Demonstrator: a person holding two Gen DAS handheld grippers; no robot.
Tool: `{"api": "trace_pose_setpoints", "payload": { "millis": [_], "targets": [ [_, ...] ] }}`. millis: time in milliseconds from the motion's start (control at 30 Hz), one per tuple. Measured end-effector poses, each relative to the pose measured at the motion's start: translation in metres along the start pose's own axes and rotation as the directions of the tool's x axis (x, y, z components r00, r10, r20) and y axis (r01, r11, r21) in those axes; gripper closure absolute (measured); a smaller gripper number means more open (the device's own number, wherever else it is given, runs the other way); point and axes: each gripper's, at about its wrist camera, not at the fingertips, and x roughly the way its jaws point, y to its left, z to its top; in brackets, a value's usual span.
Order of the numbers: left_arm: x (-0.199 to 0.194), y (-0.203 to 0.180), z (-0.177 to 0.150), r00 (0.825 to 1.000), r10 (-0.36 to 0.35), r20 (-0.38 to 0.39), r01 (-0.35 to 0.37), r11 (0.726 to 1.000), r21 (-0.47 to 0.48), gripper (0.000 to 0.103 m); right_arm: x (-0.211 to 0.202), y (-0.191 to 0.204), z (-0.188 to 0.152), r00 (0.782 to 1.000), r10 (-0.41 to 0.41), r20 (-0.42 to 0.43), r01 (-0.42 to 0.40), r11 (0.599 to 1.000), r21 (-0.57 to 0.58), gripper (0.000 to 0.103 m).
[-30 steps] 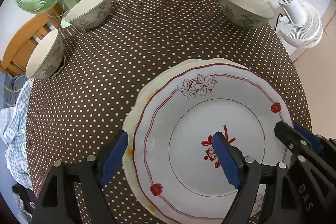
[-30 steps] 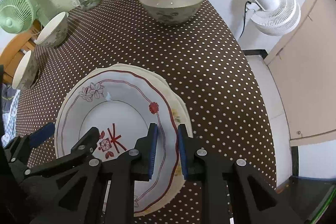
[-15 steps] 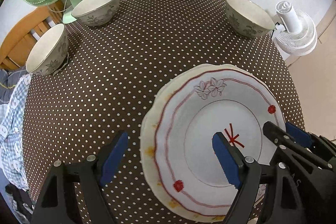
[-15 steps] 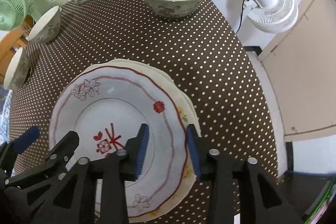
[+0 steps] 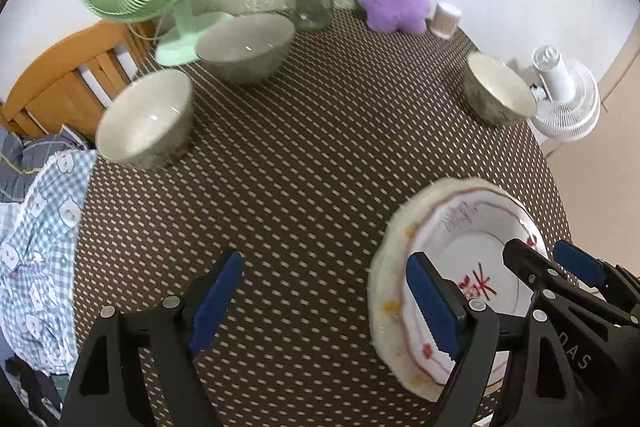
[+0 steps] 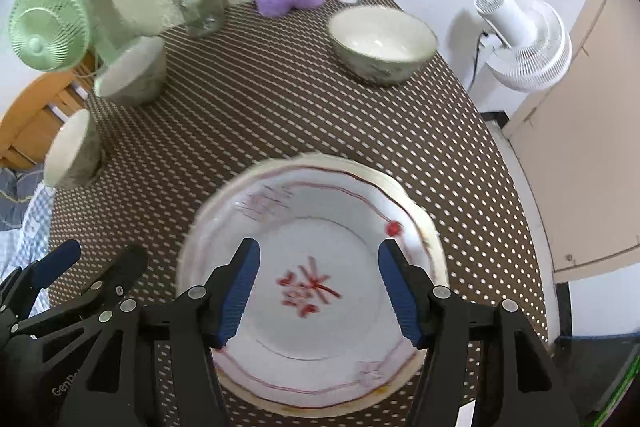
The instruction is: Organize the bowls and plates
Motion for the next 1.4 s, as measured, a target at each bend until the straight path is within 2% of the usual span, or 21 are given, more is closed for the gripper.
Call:
{"api": "trace_pose_setpoints", "payload": {
  "millis": [300, 633, 767, 1033, 1167, 1400],
  "targets": [
    [-0.013, 0.057, 0.014, 0.999, 0.023, 0.043, -0.023, 1.000, -0.012, 0.017, -0.017, 0.056, 0.015, 0.997, 0.047, 0.064, -0.045, 0.998, -0.032, 0.038],
    [-0.008, 0.107, 0.035, 0.995, 0.068, 0.077, -0.066, 0.997, -0.031, 0.019, -0.013, 0.119, 0.028, 0.991, 0.093, 0.093, -0.088, 0.994, -0.060, 0.038],
    [-0.003, 0.122, 0.043, 0.992, 0.088, 0.087, -0.086, 0.996, -0.029, 0.023, -0.005, 0.143, 0.036, 0.989, 0.117, 0.085, -0.110, 0.991, -0.078, 0.038],
    [0.015, 0.163, 0.062, 0.986, 0.132, 0.106, -0.126, 0.990, -0.057, 0.024, 0.018, 0.186, 0.058, 0.986, 0.139, 0.088, -0.131, 0.987, -0.091, 0.038],
    [0.025, 0.179, 0.069, 0.983, 0.146, 0.107, -0.138, 0.987, -0.076, 0.030, 0.029, 0.209, 0.070, 0.984, 0.155, 0.093, -0.145, 0.984, -0.104, 0.038],
    [0.049, 0.198, 0.082, 0.982, 0.158, 0.100, -0.151, 0.986, -0.073, 0.035, 0.057, 0.239, 0.085, 0.983, 0.165, 0.079, -0.156, 0.982, -0.111, 0.047]
  ]
}}
